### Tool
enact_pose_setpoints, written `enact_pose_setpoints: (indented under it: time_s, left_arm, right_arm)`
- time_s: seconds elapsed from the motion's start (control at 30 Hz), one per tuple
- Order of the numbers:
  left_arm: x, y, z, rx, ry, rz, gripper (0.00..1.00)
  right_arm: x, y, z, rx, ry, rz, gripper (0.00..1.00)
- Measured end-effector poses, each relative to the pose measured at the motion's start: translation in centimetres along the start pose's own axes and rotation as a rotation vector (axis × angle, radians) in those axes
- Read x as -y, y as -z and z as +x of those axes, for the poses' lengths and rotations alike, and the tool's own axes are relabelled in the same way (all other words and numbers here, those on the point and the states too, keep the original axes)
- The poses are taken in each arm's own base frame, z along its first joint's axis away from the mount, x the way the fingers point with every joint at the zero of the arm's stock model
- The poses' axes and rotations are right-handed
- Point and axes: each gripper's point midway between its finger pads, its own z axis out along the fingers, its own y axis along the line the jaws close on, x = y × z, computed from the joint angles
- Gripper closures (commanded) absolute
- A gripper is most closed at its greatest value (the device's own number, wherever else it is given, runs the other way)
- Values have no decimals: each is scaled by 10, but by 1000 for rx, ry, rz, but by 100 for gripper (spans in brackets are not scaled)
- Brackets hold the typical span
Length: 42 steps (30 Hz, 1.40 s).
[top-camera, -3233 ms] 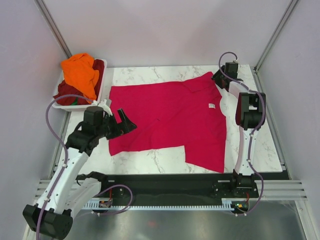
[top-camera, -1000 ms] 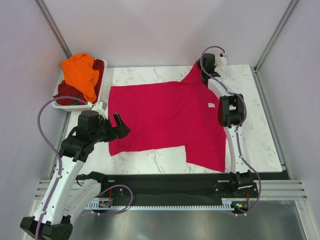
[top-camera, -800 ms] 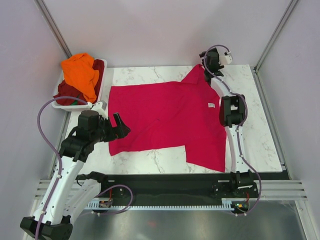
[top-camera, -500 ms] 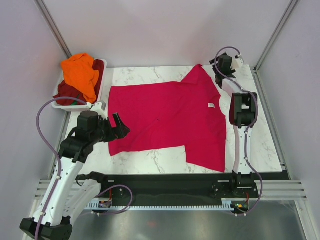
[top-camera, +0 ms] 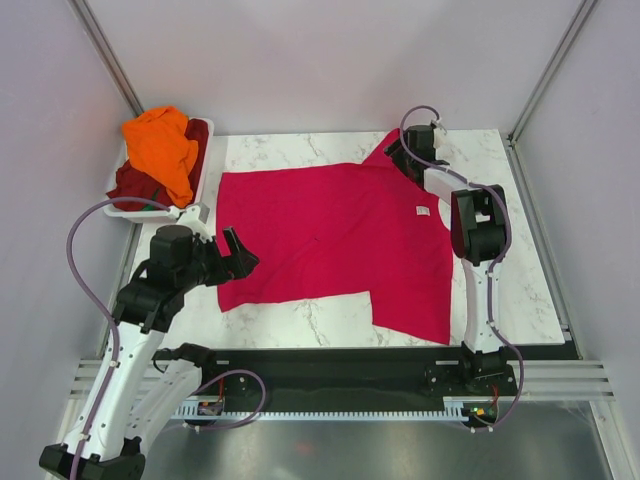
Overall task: Fold and stack the t-shirts
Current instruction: Flatten the tshirt out
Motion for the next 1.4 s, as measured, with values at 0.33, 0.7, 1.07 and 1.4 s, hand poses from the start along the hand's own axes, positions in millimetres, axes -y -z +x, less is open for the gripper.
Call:
enact_pose_setpoints:
  time_s: [0.33,0.7,1.07,1.4]
  left_arm:
    - [-1,1,-1,9,-1,-5,0]
    - [-4,1,-3,17,0,-20,0]
    - [-4,1,-3,21,2,-23,0]
    - [-5,1,-4,24,4,-24,0]
  right_arm:
    - [32,2,19,-60,2,71,39]
    - [14,1,18,-73,0,26,47]
    - [9,-4,19,-75,2,21,52]
    - [27,-5,30,-87,2,58,52]
